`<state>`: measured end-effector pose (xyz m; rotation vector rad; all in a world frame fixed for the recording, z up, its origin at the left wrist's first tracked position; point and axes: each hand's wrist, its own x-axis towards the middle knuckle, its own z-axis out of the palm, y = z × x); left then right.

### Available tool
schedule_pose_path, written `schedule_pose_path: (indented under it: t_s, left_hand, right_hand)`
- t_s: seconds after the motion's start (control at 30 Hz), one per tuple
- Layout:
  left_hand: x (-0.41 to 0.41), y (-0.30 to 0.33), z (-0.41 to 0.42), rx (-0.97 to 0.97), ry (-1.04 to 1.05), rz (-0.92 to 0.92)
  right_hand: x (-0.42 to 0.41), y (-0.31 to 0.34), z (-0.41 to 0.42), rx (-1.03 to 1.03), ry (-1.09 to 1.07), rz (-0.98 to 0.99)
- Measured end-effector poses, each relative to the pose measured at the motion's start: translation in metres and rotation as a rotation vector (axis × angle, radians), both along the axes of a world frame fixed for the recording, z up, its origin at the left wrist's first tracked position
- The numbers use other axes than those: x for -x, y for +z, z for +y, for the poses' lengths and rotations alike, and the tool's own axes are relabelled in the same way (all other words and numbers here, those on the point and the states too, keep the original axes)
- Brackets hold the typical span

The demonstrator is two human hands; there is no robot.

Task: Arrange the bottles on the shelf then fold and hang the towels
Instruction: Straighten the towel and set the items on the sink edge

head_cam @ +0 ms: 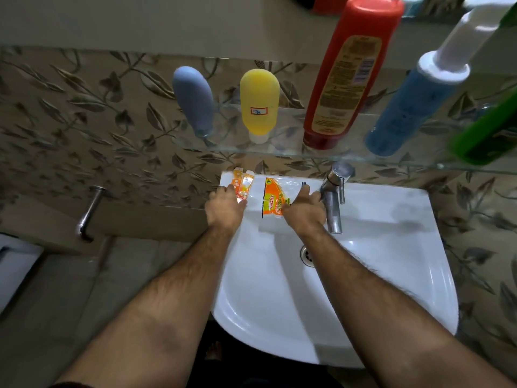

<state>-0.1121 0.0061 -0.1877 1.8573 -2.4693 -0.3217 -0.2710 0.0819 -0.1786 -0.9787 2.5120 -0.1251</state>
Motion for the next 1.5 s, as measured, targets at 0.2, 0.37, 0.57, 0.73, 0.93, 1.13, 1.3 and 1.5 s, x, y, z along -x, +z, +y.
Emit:
schedule_pose_path:
  t_s: [0.2,0.37,0.57,0.73,0.93,1.13,1.3,1.5]
  left_hand:
    - [0.013,-0.001,-0.003,-0.056,0.102,-0.028]
    - [0.008,0.001,-0.007,-0.125,0.188,0.111]
    - [-0.008,0.0,-0.005,-0.253,0.275,0.452]
    - [-0.032,-0.005,-0.007,-0.401,0.403,0.796]
    - [-0.085,-0.004,-0.02,-0.529,0.443,1.051]
    - [-0.176,0.003,-0.043,-0.664,0.459,1.126]
    - [-0.254,-0.004,-0.051,-0.721,0.546,1.123]
    - [-0.322,-0.046,-0.05,-0.793,0.648,1.152]
  right_hand:
    - [0.006,-0.005,-0.007,0.105,-0.057,-0.09]
    - [0.009,-0.012,-0.012,0.277,-0.187,-0.27]
    - [0.003,-0.014,-0.012,0.324,-0.294,-0.481]
    - [-0.019,-0.014,-0.002,0.48,-0.431,-0.745]
    - [-0.068,-0.002,0.003,0.603,-0.487,-0.862]
    - [-0.161,0.02,-0.009,0.657,-0.477,-0.857]
    - [-0.242,0.024,-0.016,0.69,-0.464,-0.883]
    - [-0.308,-0.023,-0.01,0.576,-0.492,-0.905]
